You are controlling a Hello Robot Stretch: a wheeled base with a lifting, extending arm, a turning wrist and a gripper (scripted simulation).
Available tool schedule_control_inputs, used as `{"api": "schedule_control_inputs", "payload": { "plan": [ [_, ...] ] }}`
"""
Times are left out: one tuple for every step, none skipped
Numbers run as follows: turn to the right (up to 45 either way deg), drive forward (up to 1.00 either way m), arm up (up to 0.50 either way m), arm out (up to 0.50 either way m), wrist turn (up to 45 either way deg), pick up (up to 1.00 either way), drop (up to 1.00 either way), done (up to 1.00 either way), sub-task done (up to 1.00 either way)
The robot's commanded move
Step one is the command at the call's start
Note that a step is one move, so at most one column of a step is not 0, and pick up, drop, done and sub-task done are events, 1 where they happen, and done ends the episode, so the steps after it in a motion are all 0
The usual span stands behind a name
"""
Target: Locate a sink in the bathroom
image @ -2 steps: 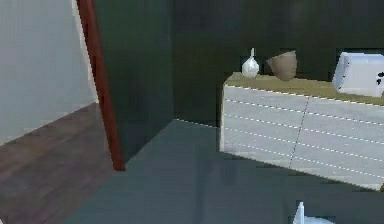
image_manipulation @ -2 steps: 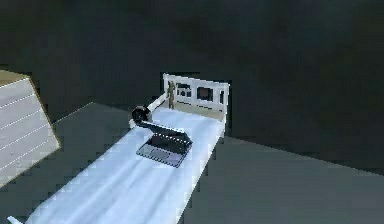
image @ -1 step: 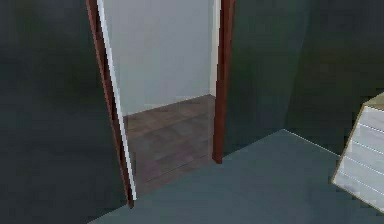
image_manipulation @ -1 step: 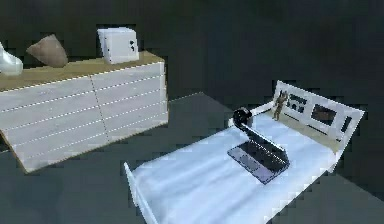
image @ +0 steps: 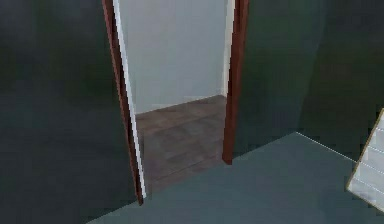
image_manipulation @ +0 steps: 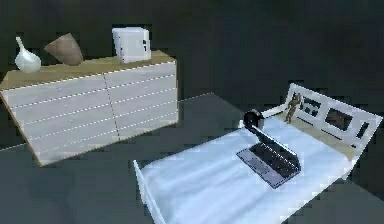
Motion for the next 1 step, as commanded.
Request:
{"api": "schedule_control_inputs", "payload": {
  "plan": [
    [0.0,0.30,0.00,0.00,0.0,0.00,0.00,0.00,0.00]
  ]
}}
